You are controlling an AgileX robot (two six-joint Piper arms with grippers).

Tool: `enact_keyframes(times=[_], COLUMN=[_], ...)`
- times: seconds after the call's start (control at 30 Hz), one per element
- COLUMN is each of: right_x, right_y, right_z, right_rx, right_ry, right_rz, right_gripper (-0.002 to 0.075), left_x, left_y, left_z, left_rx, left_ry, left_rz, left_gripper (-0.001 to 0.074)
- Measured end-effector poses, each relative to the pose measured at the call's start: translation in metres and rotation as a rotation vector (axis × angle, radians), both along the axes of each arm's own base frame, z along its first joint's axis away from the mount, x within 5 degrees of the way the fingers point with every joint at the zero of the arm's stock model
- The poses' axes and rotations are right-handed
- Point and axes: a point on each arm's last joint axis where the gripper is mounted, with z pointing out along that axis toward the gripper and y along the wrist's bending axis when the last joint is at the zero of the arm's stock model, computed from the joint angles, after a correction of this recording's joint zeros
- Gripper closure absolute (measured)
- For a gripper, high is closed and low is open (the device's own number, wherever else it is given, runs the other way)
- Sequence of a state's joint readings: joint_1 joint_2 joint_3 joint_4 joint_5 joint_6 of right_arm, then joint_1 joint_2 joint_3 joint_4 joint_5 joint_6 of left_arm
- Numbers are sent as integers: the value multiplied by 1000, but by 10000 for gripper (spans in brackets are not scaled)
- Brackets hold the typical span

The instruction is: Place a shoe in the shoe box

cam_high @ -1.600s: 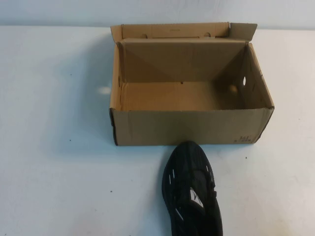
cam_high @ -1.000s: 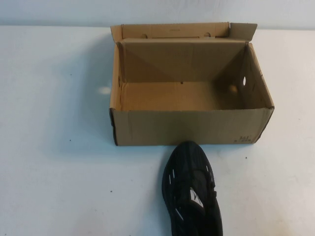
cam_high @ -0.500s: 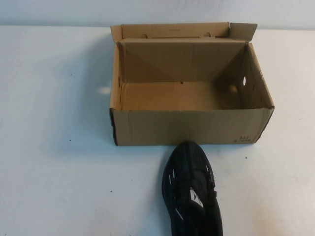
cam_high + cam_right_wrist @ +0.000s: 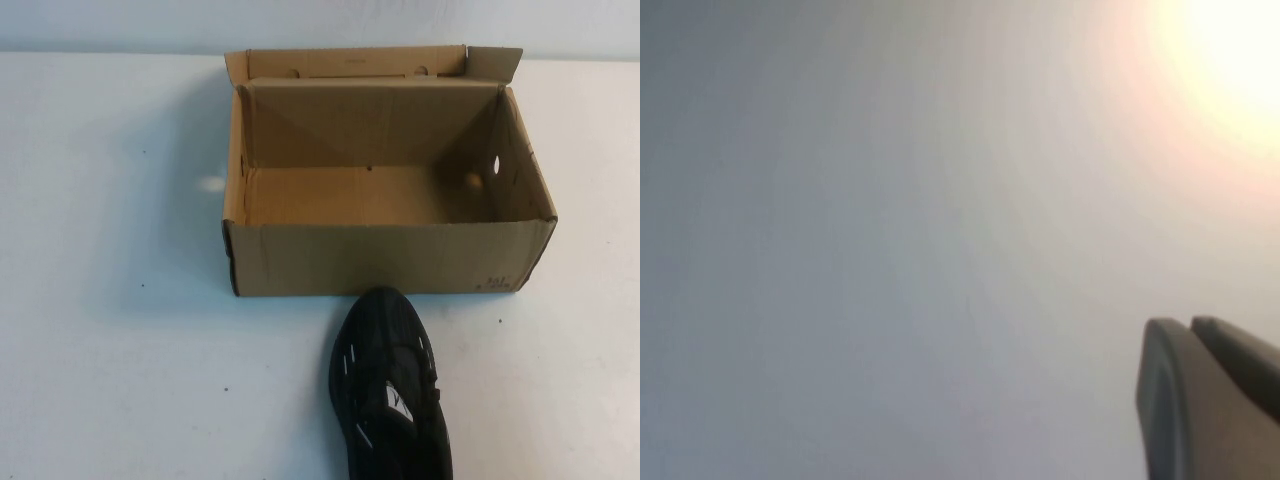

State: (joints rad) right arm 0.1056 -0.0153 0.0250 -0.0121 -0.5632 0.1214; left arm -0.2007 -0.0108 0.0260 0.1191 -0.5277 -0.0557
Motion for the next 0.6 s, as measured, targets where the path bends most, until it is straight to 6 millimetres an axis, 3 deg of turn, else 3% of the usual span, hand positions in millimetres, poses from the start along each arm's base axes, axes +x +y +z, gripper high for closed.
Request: enact_keyframes(times=[0.3,0.6], right_x=[-4,-27], right_y=[0,-4], right_z=[5,27], right_rx=[3,48], right_ry=[-69,-402], right_rz=[-3,-12], right_gripper=[742,742], left_x=[-5,-25], left_y=[0,2], left_z=[6,24], left_rx=[-16,-183], left_ry=[-80,-333], left_rz=[-10,-158], left_gripper=[737,737])
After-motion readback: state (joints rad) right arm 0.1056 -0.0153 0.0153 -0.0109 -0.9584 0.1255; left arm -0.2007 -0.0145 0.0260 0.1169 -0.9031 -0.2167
